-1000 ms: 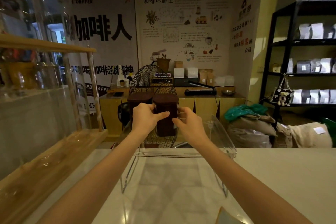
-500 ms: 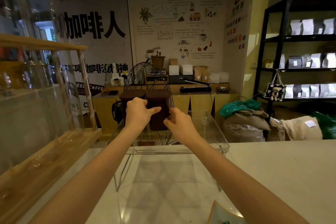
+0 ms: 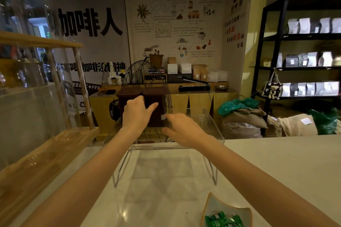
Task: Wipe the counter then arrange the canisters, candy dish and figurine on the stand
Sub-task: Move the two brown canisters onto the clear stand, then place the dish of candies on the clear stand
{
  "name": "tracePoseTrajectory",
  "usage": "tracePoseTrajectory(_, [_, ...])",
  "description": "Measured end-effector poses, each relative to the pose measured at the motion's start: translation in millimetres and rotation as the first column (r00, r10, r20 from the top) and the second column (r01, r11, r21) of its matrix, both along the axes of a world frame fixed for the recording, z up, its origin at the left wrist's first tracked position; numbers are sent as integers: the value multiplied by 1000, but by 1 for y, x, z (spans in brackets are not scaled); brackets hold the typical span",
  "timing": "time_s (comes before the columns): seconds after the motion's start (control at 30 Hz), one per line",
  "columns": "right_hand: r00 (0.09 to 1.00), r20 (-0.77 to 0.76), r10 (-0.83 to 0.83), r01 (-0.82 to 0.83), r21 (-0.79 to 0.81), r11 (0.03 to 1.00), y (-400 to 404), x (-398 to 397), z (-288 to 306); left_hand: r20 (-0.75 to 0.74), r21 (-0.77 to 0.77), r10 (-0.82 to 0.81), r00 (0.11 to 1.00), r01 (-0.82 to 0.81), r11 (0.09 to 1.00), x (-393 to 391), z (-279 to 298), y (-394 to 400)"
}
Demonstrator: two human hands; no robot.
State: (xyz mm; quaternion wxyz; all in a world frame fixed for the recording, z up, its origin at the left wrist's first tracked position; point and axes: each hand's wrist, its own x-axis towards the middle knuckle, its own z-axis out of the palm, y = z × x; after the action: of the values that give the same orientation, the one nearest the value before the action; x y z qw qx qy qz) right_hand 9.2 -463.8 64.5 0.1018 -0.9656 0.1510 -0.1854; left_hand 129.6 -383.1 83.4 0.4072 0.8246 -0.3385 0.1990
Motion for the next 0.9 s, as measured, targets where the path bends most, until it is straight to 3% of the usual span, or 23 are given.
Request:
tracePoseTrajectory(0.23, [991,-126,45,-80,-289,954,19,-95,-12,-55,60,-43,998,46,997,-37,-7,14])
tracePoseTrajectory(0.37, [979,-201,47,-108,-303,947,29,-153,-31,49,122,-123,991,117,986,-76,-21,31])
tracePoseTrajectory(0.5, [958,-286,14,-87,-244,966,33,-189,-55,145,228,-303,942,266,937,-123,-48,50])
tracePoseTrajectory(0.7, [951,-308,-28,5,-77,997,38,-210,-76,-97,454,-520,848,503,736,-177,-101,70])
tracePoseTrajectory(0.9, [961,-271,-54,88,116,989,31,-213,-95,-345,393,-472,811,581,712,-189,-132,79])
